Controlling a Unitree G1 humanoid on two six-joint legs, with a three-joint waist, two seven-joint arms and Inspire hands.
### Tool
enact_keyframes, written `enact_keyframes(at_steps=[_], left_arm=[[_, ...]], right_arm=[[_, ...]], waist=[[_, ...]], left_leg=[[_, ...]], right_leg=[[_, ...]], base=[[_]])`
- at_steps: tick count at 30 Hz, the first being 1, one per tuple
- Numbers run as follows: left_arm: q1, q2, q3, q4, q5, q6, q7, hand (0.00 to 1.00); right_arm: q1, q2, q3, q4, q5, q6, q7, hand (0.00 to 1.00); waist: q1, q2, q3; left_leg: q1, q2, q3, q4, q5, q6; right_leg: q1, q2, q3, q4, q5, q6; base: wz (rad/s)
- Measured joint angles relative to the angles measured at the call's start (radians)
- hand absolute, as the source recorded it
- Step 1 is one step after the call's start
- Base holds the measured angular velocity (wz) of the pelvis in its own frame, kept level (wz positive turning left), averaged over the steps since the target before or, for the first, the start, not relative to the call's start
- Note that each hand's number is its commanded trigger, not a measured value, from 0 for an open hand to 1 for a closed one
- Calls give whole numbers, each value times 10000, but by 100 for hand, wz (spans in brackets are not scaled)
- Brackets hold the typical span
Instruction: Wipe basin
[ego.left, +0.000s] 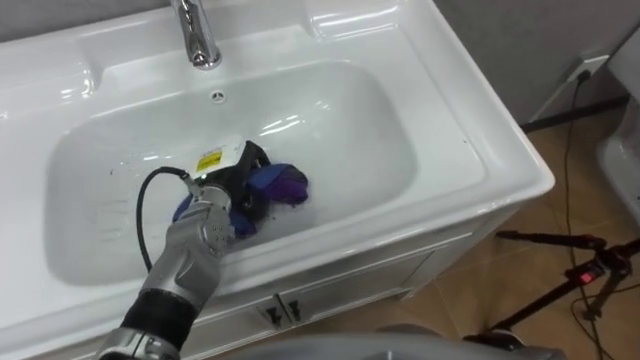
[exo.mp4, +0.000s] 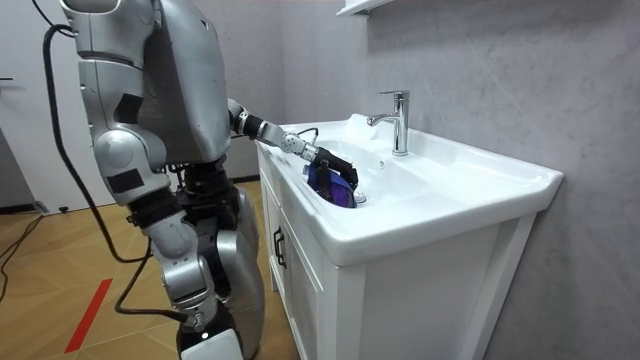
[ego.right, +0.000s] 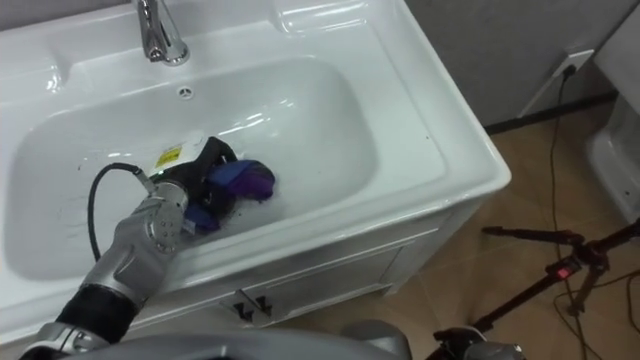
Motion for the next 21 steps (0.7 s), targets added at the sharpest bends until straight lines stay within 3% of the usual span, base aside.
enact_keyframes(at_steps=[9, 15, 21], left_arm=[[-246, -163, -54, 151, -15, 279, -14, 100], [-425, -179, -217, 191, -17, 376, -53, 100], [-649, -200, -260, 199, -103, 544, -383, 100]], right_arm=[[-12, -2, 3, -4, -21, 26, -180, 0], [53, -2, 7, -3, -22, 35, -189, 0], [7, 17, 90, 283, -7, 31, -249, 0]], waist=[[-381, -38, -2], [-461, -200, -23], [-607, -195, -18]], left_leg=[[-11, 24, 160, 6, 0, 0], [-6, 16, 258, 17, -1, 1], [-21, 21, 272, 69, -2, 4]], right_leg=[[-51, -49, 25, 79, 1, 16], [-35, -78, 70, 36, 34, 68], [37, -66, 116, -119, 127, 106]], base=[[-2], [-1], [-1]])
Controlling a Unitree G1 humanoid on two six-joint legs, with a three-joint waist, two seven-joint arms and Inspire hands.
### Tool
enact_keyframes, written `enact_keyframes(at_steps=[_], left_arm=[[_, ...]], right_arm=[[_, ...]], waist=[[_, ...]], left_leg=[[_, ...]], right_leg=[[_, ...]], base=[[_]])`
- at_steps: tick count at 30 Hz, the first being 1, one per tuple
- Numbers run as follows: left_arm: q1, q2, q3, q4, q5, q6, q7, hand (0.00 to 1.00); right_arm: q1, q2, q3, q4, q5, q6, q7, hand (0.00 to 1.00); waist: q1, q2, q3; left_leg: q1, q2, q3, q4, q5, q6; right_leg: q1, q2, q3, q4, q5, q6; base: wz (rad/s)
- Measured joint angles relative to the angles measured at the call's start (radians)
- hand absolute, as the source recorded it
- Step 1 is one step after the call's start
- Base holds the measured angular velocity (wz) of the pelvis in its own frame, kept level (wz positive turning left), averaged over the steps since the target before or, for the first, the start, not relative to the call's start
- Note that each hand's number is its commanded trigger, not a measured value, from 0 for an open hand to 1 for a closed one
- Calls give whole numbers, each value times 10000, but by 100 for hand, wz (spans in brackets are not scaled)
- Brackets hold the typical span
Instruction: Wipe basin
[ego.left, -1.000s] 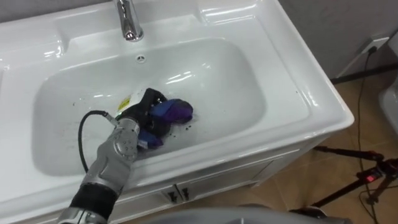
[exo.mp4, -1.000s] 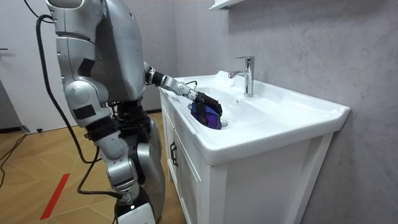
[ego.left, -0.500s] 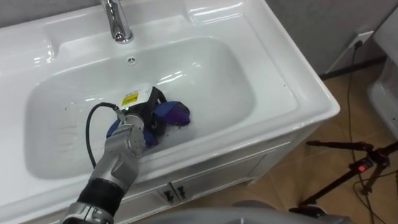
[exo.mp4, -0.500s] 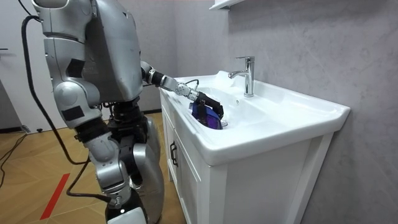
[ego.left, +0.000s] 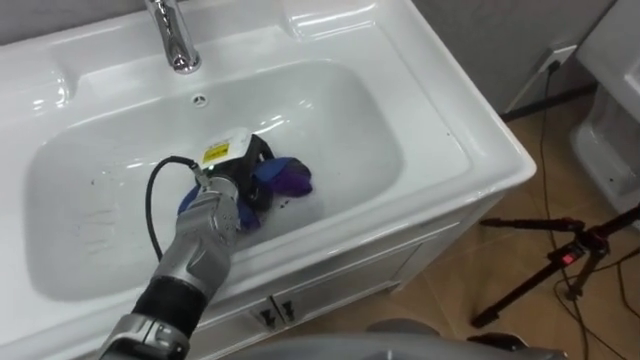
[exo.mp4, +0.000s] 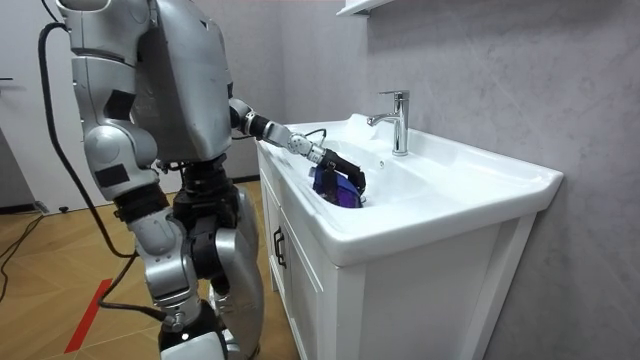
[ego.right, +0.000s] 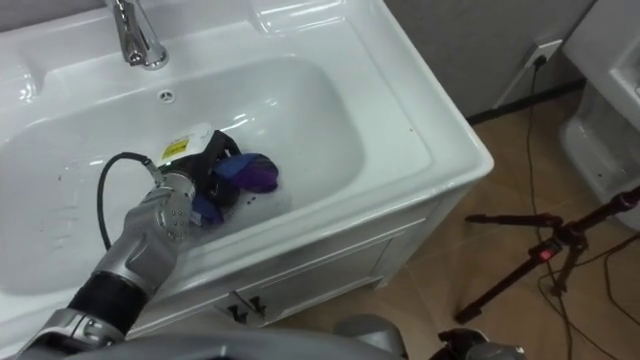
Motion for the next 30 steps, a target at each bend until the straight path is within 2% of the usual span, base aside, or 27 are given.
enact_keyframes(at_steps=[4, 8, 10, 14, 17, 22, 30], left_arm=[[-163, -44, -345, -4, -28, 31, 9, 100], [-175, -68, -447, -3, -431, 28, 258, 100], [-180, -71, -511, -3, -539, 26, 366, 100], [-266, -289, -505, -4, -799, 20, 391, 100], [-338, -323, -416, -16, -1124, 20, 417, 100], [-456, -391, -364, -121, -1914, 10, 421, 100], [-456, -442, -363, -369, -2350, -4, 424, 100]], right_arm=[[19, 17, -2, 137, 193, 73, -205, 0], [45, 107, -2, 91, 379, -14, -690, 0], [162, 202, 6, 202, 378, -37, -829, 0], [505, 261, 243, 204, 379, -7, -836, 0], [640, 322, 310, 232, 377, 16, -825, 0], [617, 323, 310, 381, 380, -43, -880, 0], [613, 326, 311, 379, 383, -78, -940, 0]], waist=[[-55, 143, 9], [-377, 362, 39], [-472, 462, 18], [-535, 669, 33], [-521, 683, 29], [-531, 681, 29], [-511, 647, 49]], left_leg=[[-83, 14, 5, 0, -1, 1], [-83, 1, 69, 2, -3, 5], [-81, 25, 202, 8, -3, 5], [-77, 55, 309, 14, -3, 4], [-68, 123, 589, 14, -3, 3], [-81, 151, 616, 14, -2, 3], [-49, 152, 688, 13, -2, 3]], right_leg=[[-5, 14, -14, -188, 111, 21], [-13, 7, 34, -191, 109, 31], [-29, 37, 110, -194, 109, 29], [-71, 74, 212, -183, 98, 8], [-148, 153, 385, -145, 101, -37], [-199, 194, 456, -142, 118, -66], [-212, 235, 650, -156, 118, -66]], base=[[0], [-2], [-10], [-9], [-16], [-6], [-5]])
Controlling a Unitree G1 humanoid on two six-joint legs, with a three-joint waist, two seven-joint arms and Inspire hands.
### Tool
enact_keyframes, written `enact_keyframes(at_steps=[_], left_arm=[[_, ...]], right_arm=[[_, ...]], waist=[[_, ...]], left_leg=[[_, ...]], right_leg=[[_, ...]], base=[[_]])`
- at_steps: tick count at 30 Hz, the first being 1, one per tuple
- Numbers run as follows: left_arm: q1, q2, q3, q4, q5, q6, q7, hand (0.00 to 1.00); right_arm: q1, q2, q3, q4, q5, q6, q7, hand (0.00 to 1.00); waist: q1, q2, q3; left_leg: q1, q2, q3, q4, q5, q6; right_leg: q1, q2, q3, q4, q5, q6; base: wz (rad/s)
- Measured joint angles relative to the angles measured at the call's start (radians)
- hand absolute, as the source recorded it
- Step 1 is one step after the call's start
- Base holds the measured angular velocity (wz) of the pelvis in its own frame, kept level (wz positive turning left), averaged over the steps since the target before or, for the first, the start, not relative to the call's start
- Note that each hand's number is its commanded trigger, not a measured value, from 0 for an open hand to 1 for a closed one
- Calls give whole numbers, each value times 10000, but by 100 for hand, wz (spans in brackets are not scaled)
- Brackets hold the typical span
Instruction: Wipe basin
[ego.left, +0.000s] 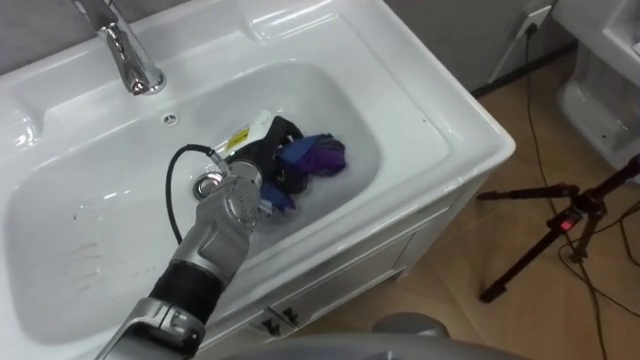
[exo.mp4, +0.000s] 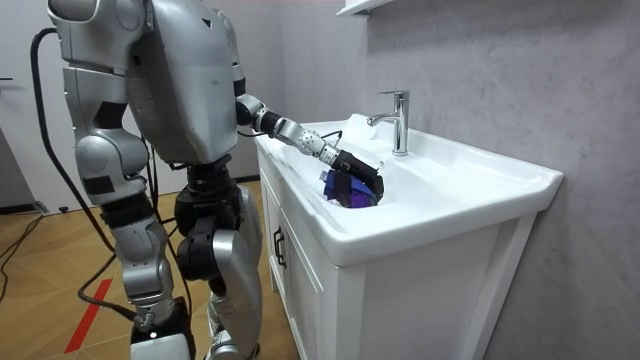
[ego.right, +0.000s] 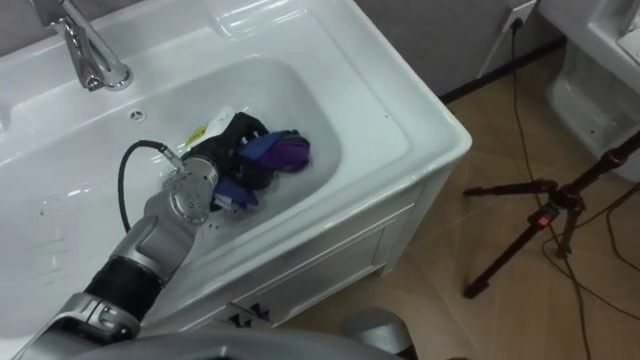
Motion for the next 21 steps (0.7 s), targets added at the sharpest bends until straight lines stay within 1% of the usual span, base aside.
enact_keyframes(at_steps=[2, 9, 17, 19, 20, 21], left_arm=[[-1, -2, -5, -60, -25, -1, 1, 100], [0, -1, -52, -137, -1128, -16, 292, 100], [3, 4, -18, -119, -1062, -27, 389, 100], [4, 9, -15, 17, -941, -130, 455, 100], [5, 13, -15, 148, -833, -283, 517, 100], [18, 11, -15, 205, -726, -369, 605, 100]], right_arm=[[-3, 0, 4, -2, -5, -1, -5, 0], [14, 15, 0, -6, -10, -19, 1, 0], [72, 42, 53, -46, -3, 76, 224, 0], [32, 39, 278, -71, -21, 150, 296, 0], [52, 40, 423, -60, -22, 174, 357, 0], [63, 38, 443, -67, -22, 192, 403, 0]], waist=[[-12, -5, 3], [-24, -12, 8], [41, -111, 70], [168, -141, 86], [262, -173, 85], [289, -197, 77]], left_leg=[[0, 1, 5, 1, 0, 0], [22, 18, 114, -2, 0, 0], [66, 51, 167, -14, -1, -2], [116, 76, 353, -10, -2, -3], [140, 90, 421, 12, -3, -5], [125, 98, 394, 52, -5, -7]], right_leg=[[-2, -1, 2, -3, 0, 0], [-2, 3, -8, 15, -1, -3], [0, 58, 76, 30, 6, -29], [-9, 78, 130, 86, -13, -60], [-33, 92, 183, 147, -34, -86], [-37, 100, 197, 162, -40, -95]], base=[[-2], [0], [-2], [-15], [-13], [-9]])
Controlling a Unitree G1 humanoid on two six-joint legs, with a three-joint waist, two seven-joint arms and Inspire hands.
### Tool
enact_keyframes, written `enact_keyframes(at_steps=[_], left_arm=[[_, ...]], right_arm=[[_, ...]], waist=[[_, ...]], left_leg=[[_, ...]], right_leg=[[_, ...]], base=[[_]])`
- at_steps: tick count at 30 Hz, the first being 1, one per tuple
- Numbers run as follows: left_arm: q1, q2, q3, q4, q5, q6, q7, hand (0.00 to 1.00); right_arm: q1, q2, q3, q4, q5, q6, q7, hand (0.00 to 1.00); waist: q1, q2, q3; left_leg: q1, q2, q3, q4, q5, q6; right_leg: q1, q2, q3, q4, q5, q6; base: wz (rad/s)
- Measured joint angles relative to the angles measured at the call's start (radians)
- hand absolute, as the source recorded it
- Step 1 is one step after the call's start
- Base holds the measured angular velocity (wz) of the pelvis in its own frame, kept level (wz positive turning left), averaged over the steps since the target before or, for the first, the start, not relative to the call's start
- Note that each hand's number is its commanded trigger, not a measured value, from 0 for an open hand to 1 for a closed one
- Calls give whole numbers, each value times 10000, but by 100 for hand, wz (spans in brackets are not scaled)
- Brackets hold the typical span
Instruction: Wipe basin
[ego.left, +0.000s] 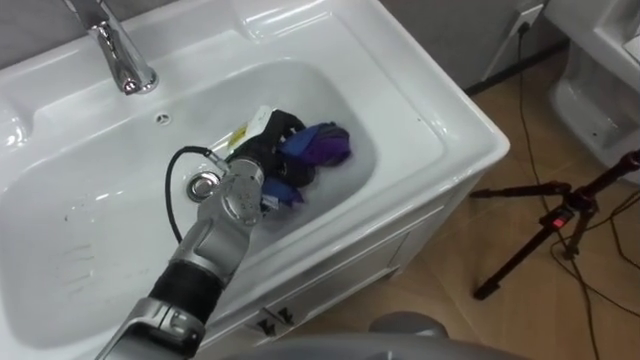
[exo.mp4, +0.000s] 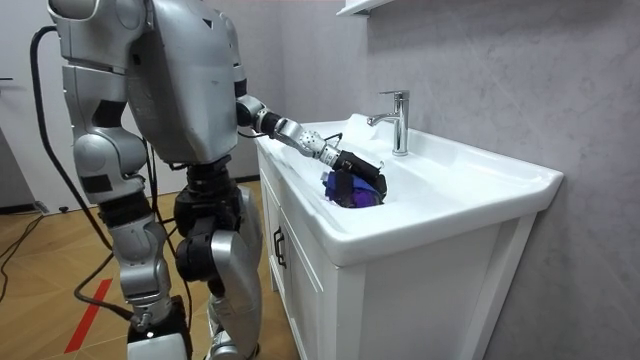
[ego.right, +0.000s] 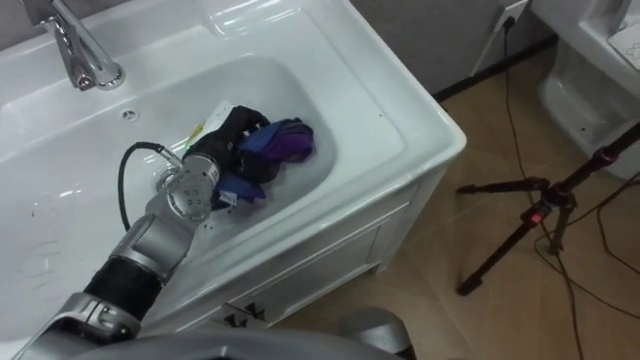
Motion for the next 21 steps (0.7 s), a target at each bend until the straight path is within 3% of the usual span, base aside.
enact_keyframes(at_steps=[7, 10, 13, 16, 17, 18, 21], left_arm=[[373, -37, 266, 1254, 161, -1007, 757, 100], [590, -36, 727, 1783, 162, -1463, 1147, 100], [949, -10, 1418, 2265, 152, -1957, 1564, 100], [1145, 426, 2120, 2762, 295, -2098, 1948, 100], [1165, 744, 2374, 3061, 593, -2091, 2212, 100], [1185, 1088, 2606, 3367, 1004, -2054, 2480, 100], [1453, 1714, 3120, 3872, 1799, -1735, 3157, 100]], right_arm=[[3, -3, -58, -58, -15, 185, -5, 0], [78, -5, -128, -136, -21, 189, -192, 0], [325, 30, -464, -376, -196, 183, -333, 0], [373, 32, -810, -337, -389, 210, -380, 0], [369, 27, -933, -355, -397, 267, -414, 0], [342, 15, -1014, -363, -411, 316, -501, 0], [359, 4, -1362, -381, -380, 408, -739, 0]], waist=[[364, -84, -80], [595, -118, -104], [828, -136, -190], [1037, -115, -312], [1045, -109, -342], [1062, -90, -351], [1070, 8, -365]], left_leg=[[160, 50, -15, 192, 0, -4], [217, 68, 1, 178, -3, -8], [229, 113, -29, 174, -20, -40], [210, 241, -66, 201, -56, -126], [203, 279, -117, 209, -64, -159], [194, 320, -176, 248, -63, -172], [317, 395, -297, 207, -9, -356]], right_leg=[[215, 45, 38, 50, -39, -105], [195, 98, 89, 198, -97, -177], [199, 186, 55, 199, -105, -264], [207, 327, 88, 194, -82, -392], [212, 374, 84, 197, -81, -448], [219, 416, 85, 195, -71, -501], [366, 507, 61, 141, -75, -629]], base=[[-3], [-6], [0], [-7], [0], [0], [0]])
